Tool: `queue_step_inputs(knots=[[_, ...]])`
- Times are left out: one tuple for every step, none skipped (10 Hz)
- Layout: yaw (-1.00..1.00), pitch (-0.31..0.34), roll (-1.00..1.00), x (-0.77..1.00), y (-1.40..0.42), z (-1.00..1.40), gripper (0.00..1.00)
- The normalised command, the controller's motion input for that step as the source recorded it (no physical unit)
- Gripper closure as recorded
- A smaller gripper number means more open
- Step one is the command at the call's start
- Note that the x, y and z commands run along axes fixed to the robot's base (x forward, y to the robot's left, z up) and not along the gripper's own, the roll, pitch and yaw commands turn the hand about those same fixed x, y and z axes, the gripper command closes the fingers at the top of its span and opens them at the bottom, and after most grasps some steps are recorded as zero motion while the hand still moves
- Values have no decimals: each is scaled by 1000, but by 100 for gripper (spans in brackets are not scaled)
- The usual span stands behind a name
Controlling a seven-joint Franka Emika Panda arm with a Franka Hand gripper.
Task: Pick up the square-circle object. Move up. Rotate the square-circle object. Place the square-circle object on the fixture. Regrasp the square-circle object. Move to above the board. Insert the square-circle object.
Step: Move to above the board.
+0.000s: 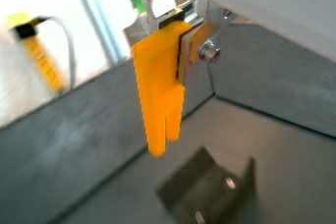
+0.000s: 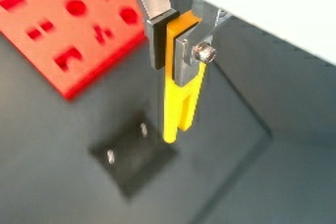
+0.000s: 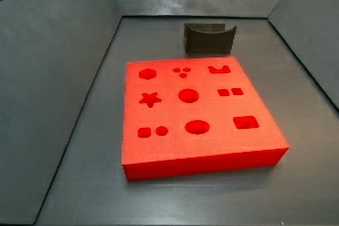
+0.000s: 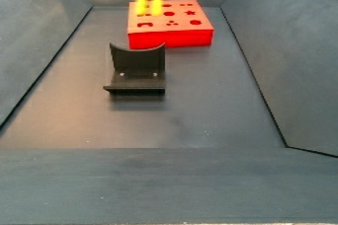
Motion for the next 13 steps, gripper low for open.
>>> queue_step_inputs(knots=[[1000, 66, -274, -425, -1000, 201, 100], [1000, 51, -279, -419, -1000, 200, 100], [1000, 40, -277, -415, -1000, 200, 100], [1000, 12, -266, -409, -1000, 212, 100], [1000, -3, -261, -404, -1000, 218, 100], [1000, -19, -253, -400, -1000, 227, 100], [1000, -34, -246, -394, -1000, 231, 100], [1000, -48, -235, -286, -750, 186, 100], [1000, -67, -219, -120, -360, 108, 100], [1000, -77, -212, -46, -164, 62, 100], [1000, -98, -199, -27, -83, 42, 100], [1000, -114, -188, -28, -49, 29, 100], [1000, -131, -183, -21, -21, 9, 100]])
